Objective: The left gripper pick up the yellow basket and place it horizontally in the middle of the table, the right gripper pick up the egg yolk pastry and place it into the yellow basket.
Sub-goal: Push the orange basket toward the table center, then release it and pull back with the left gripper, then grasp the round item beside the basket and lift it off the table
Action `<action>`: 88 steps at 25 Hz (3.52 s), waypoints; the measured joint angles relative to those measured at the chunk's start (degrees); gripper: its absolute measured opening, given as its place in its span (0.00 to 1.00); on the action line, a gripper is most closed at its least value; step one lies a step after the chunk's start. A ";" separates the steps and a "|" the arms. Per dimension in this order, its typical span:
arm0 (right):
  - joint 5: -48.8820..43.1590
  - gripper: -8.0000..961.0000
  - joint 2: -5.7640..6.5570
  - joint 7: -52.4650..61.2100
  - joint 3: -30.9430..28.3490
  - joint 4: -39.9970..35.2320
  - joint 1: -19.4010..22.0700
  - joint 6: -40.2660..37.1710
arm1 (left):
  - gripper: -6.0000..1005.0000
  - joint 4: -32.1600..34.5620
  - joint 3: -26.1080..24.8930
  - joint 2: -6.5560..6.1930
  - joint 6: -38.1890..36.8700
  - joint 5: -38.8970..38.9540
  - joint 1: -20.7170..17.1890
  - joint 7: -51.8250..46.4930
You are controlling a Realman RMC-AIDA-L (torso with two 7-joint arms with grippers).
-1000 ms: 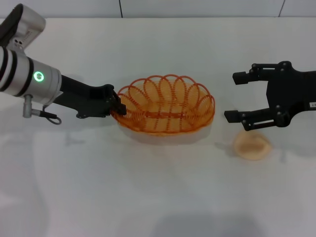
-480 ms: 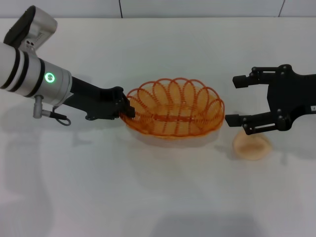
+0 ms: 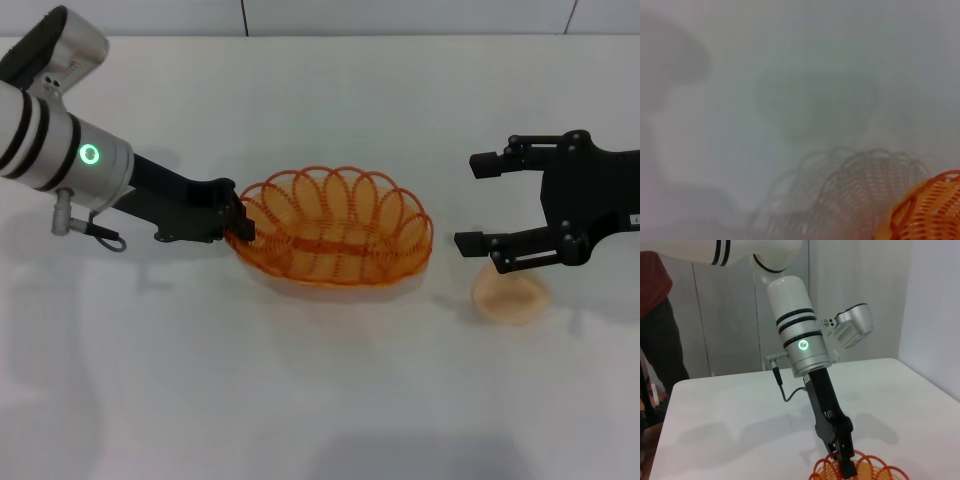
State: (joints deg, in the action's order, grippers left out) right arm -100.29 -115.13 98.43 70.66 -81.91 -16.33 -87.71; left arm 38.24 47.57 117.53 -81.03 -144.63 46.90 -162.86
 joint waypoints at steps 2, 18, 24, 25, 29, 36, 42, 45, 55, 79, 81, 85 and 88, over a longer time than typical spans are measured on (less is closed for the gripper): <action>0.02 0.87 0.00 0.00 0.00 0.00 -0.01 -0.03 | 0.15 -0.01 0.90 0.20 0.22 -0.07 0.14 0.06; 0.02 0.87 0.00 -0.06 0.00 0.15 0.02 -0.71 | 0.17 -0.01 1.12 0.56 1.22 -1.22 -0.26 -0.06; 0.01 0.87 0.00 -0.08 0.00 0.08 0.05 -0.80 | 0.18 -0.01 1.13 0.59 1.13 -1.26 0.04 0.16; 0.01 0.87 0.00 -0.08 0.00 0.06 0.06 -0.80 | 0.18 -0.01 1.12 0.59 1.11 -1.27 0.09 0.20; 0.01 0.87 0.00 -0.09 0.00 0.03 0.08 -0.80 | 0.18 -0.01 1.13 0.48 1.03 -1.24 0.26 0.31; 0.02 0.87 0.00 -0.09 0.00 0.00 0.08 -0.80 | 0.19 -0.01 1.11 0.36 0.70 -0.29 0.41 1.21; 0.05 0.87 0.00 -0.09 0.00 -0.01 0.08 -0.79 | 0.28 0.12 1.11 0.33 0.56 0.80 0.30 2.62; 0.09 0.87 0.00 -0.09 0.00 0.00 0.08 -0.77 | 0.41 0.44 1.12 0.35 0.50 0.88 0.19 3.32; 0.72 0.87 0.00 -0.09 -0.16 0.00 0.08 -0.65 | 0.69 3.38 0.83 -0.54 -0.32 1.80 -0.96 5.65; 0.26 0.87 -0.09 0.61 0.01 3.05 -0.56 2.71 | 0.89 25.18 -0.86 -1.54 -2.80 28.66 -14.14 34.74; 0.02 0.87 -0.09 0.61 0.70 3.71 -0.69 3.82 | 0.89 25.28 -0.64 -1.73 -5.23 28.41 -14.51 38.28; -0.97 0.87 -0.09 1.42 1.98 4.45 -1.39 6.18 | 0.89 25.70 -0.07 -2.10 -11.43 22.63 -14.14 43.07; -2.84 0.87 -0.09 3.26 2.67 4.56 -2.02 7.61 | 0.89 25.80 0.06 -2.53 -15.72 17.38 -13.21 45.54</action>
State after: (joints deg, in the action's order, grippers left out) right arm -103.13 -115.22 101.70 73.33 -77.35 -18.35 -80.10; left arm 64.04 47.63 115.00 -96.75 -127.25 33.69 -117.32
